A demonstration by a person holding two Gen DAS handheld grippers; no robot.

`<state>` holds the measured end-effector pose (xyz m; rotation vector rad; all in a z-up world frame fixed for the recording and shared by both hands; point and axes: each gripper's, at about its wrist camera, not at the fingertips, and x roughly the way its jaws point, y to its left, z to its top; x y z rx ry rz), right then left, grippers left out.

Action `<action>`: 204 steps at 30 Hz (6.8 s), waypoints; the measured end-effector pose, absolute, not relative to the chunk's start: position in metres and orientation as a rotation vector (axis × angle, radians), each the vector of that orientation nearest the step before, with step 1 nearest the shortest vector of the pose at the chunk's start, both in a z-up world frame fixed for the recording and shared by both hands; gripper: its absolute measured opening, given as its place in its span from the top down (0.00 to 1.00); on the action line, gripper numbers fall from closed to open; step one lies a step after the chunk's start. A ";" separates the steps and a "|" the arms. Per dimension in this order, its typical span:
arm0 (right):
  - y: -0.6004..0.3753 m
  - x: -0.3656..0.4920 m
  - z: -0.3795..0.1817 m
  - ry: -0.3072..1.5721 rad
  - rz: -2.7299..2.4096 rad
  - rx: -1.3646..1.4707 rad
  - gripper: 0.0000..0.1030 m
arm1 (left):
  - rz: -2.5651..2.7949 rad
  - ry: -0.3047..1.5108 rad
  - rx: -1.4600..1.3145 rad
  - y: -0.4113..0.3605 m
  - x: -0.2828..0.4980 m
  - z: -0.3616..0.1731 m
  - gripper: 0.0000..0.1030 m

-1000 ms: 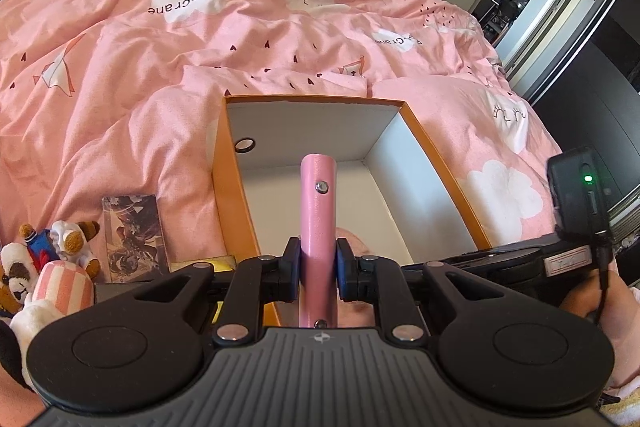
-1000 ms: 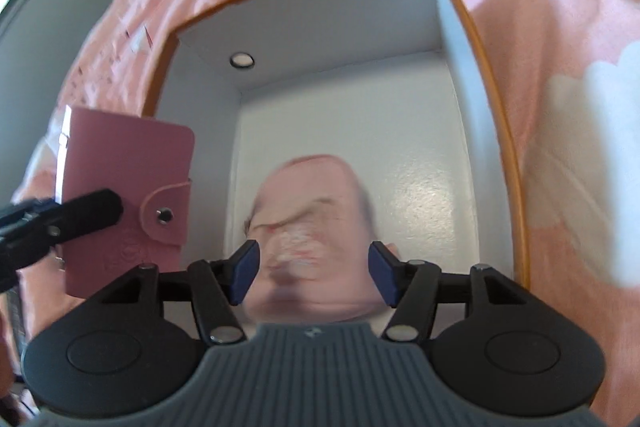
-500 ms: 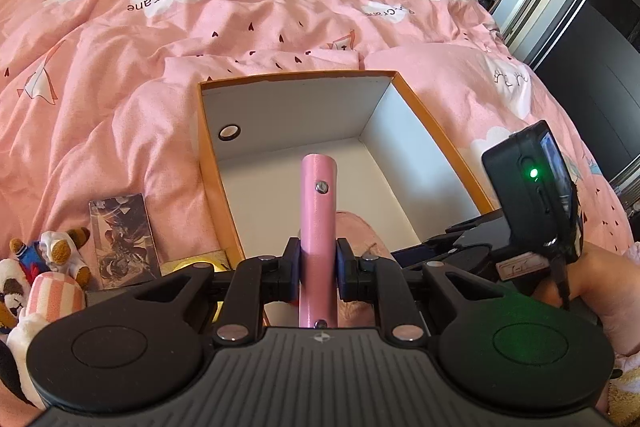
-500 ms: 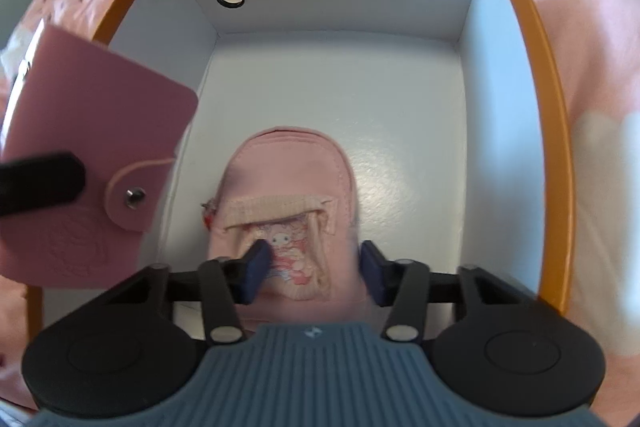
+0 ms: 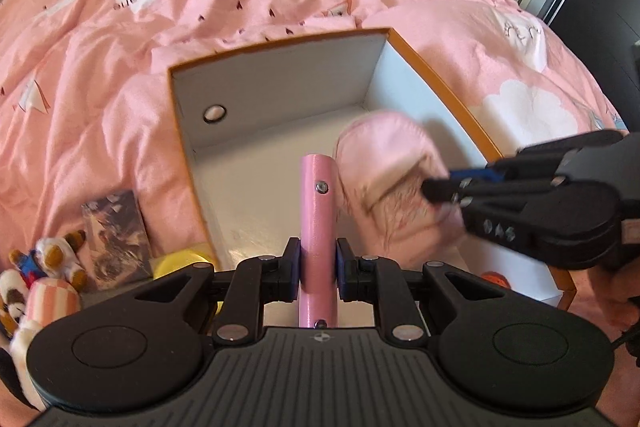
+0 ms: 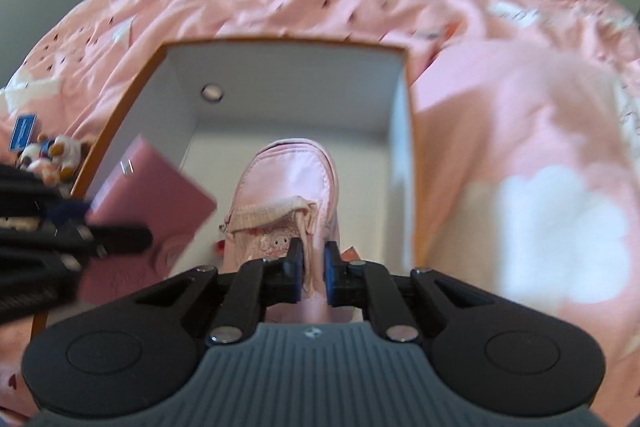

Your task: Organize objects

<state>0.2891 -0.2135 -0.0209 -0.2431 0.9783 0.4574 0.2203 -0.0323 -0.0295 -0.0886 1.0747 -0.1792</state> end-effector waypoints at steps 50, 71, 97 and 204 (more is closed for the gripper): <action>-0.180 0.288 -0.048 0.988 0.464 -0.291 0.89 | 0.071 0.928 -0.254 0.034 0.199 -0.002 0.60; -0.169 0.273 -0.024 1.106 0.625 -0.065 0.91 | 0.041 0.967 -0.345 0.060 0.185 -0.026 0.60; -0.146 0.273 -0.066 1.184 0.624 -0.121 0.70 | 0.015 1.044 -0.319 0.074 0.147 -0.036 0.58; 0.134 0.198 -0.094 0.484 1.273 -1.218 0.40 | 0.179 1.078 -0.126 0.253 0.147 -0.022 0.36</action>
